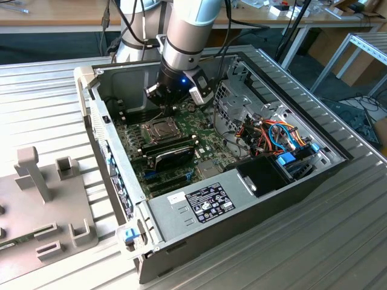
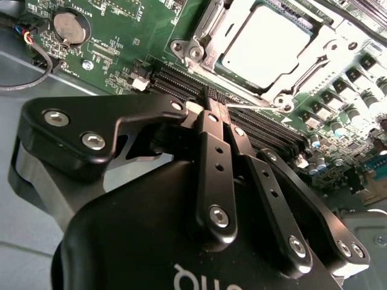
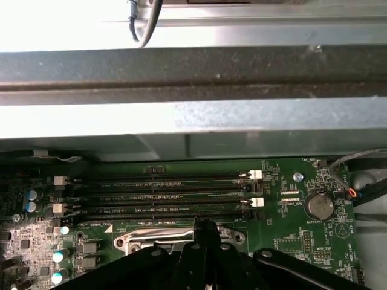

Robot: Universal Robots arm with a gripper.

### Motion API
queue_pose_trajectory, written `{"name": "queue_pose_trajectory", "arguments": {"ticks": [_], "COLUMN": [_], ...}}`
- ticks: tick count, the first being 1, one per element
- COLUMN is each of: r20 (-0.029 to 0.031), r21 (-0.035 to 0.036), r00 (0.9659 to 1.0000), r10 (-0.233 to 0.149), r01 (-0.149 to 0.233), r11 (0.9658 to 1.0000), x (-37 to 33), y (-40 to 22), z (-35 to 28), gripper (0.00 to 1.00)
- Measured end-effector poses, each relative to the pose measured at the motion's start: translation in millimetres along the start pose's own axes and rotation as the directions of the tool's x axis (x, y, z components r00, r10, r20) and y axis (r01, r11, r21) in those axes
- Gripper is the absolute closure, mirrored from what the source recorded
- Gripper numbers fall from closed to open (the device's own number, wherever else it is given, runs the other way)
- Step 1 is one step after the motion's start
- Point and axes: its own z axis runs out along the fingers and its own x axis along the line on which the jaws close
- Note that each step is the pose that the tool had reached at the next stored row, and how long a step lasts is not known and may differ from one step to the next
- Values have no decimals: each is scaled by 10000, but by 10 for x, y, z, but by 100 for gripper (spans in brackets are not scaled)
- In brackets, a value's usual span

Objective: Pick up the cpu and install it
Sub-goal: 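Install the first cpu locking lever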

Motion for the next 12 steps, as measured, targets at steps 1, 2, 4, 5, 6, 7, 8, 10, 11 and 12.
{"name": "queue_pose_trajectory", "arguments": {"ticks": [1,2,4,5,6,7,8,10,11,12], "r20": [4,17,39,44,51,56,61,73,78,83], "r21": [-18,-63,-123,-133,-144,-150,-156,-167,-174,-191], "r00": [10000,10000,10000,10000,10000,10000,10000,10000,10000,10000], "r10": [-3,-4,-7,-10,-11,-12,-13,-14,-14,-16], "r01": [3,4,8,10,11,13,14,15,15,18], "r11": [10000,10000,9999,9999,9999,9999,9999,9999,9998,9998], "x": [7,25,64,78,95,110,125,158,172,193], "y": [-1,-1,-2,-3,-3,-3,-2,0,1,3], "z": [-1,-1,-1,-1,-1,-1,-1,-1,-1,-1], "gripper": [89,89,89,89,89,89,89,89,89,89]}}
